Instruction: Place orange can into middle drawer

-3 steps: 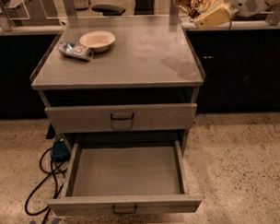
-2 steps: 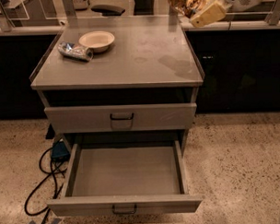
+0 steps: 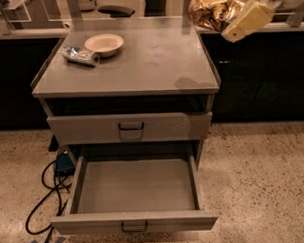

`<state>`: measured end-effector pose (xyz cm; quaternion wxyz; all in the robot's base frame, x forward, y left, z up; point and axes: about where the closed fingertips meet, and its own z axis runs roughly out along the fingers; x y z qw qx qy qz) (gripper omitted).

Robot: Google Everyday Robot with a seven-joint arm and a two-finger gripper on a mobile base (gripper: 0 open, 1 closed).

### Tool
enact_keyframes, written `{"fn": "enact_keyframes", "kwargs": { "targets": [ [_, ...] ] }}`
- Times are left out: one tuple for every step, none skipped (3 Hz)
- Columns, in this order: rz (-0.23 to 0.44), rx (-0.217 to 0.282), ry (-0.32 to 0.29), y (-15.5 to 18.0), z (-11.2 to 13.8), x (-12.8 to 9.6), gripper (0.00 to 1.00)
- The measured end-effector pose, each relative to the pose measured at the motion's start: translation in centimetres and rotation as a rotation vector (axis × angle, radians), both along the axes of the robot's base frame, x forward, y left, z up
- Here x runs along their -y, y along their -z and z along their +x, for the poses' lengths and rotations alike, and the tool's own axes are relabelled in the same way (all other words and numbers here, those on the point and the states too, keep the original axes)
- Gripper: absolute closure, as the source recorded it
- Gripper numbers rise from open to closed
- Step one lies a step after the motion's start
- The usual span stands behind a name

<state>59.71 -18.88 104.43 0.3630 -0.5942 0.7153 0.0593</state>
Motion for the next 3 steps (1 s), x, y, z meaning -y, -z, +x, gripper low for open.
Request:
{"fn": "enact_keyframes", "kwargs": {
  "targets": [
    [-0.017,-0.050,0.047,2.27,-2.13,2.75,1.00],
    [-0.016,-0.050,0.047,2.32,-2.02,2.74,1.00],
    [-0.068,-0.031,0.069,2.46,-1.71,2.18,1.00]
  ]
}}
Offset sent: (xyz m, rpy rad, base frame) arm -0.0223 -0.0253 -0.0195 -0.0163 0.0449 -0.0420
